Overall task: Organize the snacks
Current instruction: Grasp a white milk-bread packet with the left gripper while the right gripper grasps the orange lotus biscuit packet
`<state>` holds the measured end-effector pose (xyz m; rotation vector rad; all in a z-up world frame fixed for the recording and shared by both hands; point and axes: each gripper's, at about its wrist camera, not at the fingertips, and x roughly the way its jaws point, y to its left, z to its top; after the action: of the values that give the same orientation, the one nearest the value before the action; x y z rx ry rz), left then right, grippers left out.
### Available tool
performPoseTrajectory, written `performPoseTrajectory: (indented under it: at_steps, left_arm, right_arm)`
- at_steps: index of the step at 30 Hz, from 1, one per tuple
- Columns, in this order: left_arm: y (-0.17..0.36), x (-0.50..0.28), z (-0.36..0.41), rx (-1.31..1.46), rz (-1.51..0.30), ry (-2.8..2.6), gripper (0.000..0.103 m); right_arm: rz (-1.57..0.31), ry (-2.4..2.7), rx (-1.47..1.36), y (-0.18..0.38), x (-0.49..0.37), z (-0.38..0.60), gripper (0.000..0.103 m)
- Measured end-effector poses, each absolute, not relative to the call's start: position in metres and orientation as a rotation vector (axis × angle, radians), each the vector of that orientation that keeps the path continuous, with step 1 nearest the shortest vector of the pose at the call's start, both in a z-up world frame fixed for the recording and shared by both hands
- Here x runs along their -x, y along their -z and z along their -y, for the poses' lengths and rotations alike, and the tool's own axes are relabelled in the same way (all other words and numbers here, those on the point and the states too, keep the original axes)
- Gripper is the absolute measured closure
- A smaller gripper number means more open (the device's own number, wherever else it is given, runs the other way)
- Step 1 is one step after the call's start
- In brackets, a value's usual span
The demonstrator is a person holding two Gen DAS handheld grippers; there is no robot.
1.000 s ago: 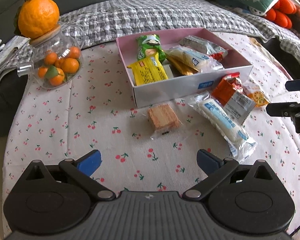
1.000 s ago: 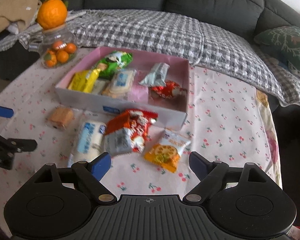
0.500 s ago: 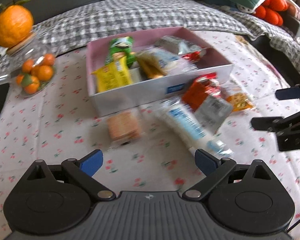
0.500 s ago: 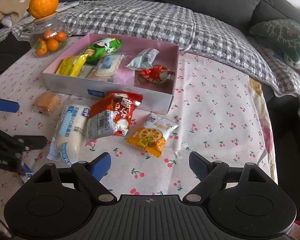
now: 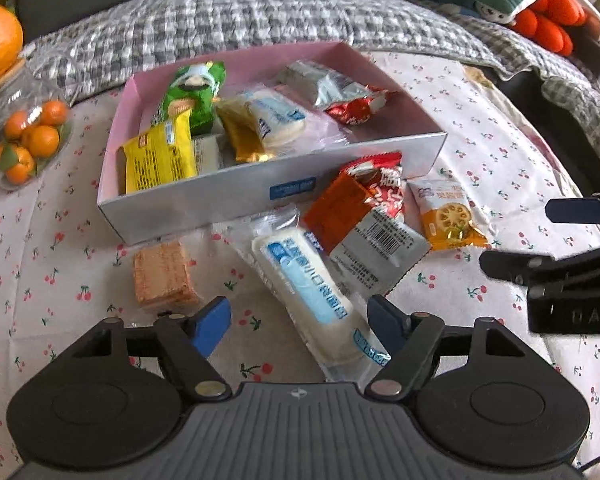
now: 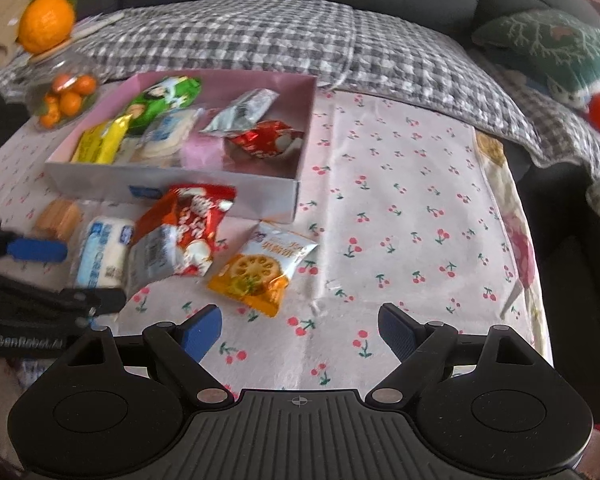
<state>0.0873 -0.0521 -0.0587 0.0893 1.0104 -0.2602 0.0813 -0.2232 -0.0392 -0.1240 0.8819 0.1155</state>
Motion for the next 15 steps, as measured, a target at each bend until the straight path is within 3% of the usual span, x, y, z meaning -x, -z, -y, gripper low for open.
performPoseTrajectory:
  at_steps: [4,6,15]
  left_arm:
    - [0.056,-0.087,0.045,-0.047,-1.033,0.288,0.066]
    - [0.053,-0.085,0.043,-0.065,-1.032,0.292,0.072]
    - [0.055,-0.085,0.023,-0.109,-1.042,0.282,0.073]
  right_arm:
    - [-0.899,-0.075,0.017,0.039,-0.095,0.234,0.015]
    - [-0.913,-0.059,-0.04,0.039,-0.102,0.24,0.015]
    - [-0.957,-0.011,-0.171,0.043,-0.134,0.234,0.018]
